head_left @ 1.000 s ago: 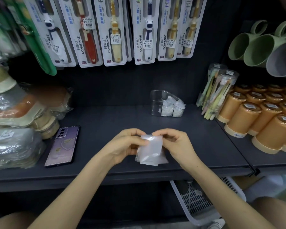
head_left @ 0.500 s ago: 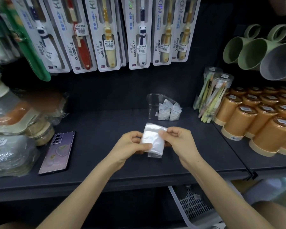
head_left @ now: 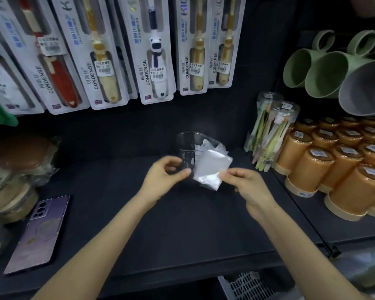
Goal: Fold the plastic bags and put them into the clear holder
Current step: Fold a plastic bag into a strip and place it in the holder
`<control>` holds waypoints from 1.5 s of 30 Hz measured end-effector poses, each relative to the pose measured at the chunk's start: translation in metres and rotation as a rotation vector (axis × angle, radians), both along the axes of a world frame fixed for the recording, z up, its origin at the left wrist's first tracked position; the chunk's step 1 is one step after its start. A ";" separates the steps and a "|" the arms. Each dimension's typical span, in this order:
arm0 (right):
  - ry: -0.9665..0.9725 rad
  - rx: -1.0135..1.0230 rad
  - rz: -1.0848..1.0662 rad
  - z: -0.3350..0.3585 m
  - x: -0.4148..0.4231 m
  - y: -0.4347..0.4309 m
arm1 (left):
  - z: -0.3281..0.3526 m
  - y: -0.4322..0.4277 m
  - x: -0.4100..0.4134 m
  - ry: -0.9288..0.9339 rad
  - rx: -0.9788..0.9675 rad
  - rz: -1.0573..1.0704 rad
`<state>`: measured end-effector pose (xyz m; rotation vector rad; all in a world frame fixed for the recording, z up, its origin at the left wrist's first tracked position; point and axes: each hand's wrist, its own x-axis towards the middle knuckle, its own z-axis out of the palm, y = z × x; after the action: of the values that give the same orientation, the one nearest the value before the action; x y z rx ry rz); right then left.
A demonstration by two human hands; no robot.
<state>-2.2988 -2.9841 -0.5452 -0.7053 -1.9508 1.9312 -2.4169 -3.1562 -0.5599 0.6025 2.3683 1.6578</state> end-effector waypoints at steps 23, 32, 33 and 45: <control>-0.265 0.092 0.223 0.040 -0.051 0.029 | -0.042 0.022 -0.024 -0.020 0.064 -0.257; -0.345 0.727 0.221 0.020 -0.018 -0.030 | -0.037 -0.013 0.037 0.189 0.074 -0.176; -0.348 0.868 0.182 0.018 -0.014 -0.037 | -0.036 -0.016 0.042 0.210 0.073 -0.162; -0.154 1.585 -0.054 -0.007 0.004 -0.092 | -0.042 -0.040 0.081 0.313 0.067 -0.090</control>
<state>-2.2951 -3.0765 -0.5521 -0.3428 -2.6091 -0.0926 -2.3361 -3.1961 -0.6023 1.0340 2.4539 1.7167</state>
